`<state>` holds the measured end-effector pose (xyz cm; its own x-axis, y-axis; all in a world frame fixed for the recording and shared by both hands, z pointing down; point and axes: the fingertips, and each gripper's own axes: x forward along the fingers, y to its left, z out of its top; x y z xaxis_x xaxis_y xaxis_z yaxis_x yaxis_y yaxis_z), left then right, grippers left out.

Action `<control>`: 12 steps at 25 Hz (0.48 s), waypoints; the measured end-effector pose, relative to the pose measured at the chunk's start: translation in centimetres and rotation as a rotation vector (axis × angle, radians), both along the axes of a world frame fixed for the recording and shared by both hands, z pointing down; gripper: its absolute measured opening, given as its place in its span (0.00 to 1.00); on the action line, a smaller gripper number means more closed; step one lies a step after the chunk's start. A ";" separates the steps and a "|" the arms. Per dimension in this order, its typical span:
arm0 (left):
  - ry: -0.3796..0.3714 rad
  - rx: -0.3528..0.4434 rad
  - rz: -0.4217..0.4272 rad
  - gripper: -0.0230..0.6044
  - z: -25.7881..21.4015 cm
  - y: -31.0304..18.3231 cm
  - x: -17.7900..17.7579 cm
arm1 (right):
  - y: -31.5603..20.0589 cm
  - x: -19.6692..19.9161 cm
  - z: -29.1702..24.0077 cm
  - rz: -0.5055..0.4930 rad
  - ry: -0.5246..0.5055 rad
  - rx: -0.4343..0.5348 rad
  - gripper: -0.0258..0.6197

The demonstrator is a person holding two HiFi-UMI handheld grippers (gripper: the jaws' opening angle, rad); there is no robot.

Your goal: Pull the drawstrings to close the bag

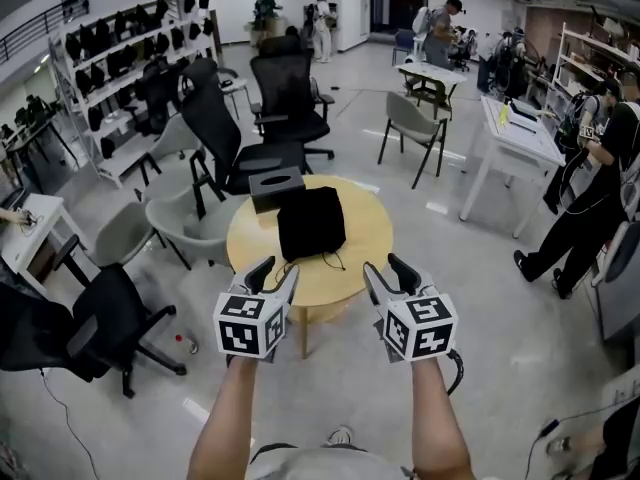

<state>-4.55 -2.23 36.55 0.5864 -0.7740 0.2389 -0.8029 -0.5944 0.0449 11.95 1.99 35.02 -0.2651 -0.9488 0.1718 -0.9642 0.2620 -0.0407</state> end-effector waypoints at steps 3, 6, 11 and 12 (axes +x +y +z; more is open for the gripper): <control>-0.006 -0.003 -0.018 0.34 0.0 -0.9 0.1 | -1.2 0.2 0.2 -0.020 0.000 -0.006 0.36; -0.010 -0.004 -0.030 0.34 0.3 -1.8 0.1 | -2.4 0.2 0.5 -0.031 -0.002 -0.011 0.37; -0.006 -0.004 -0.054 0.34 0.8 -3.7 -0.5 | -4.6 -0.1 1.1 -0.052 0.004 -0.021 0.37; -0.003 -0.004 -0.059 0.34 0.8 -4.2 -0.6 | -5.2 -0.1 1.2 -0.056 0.005 -0.024 0.37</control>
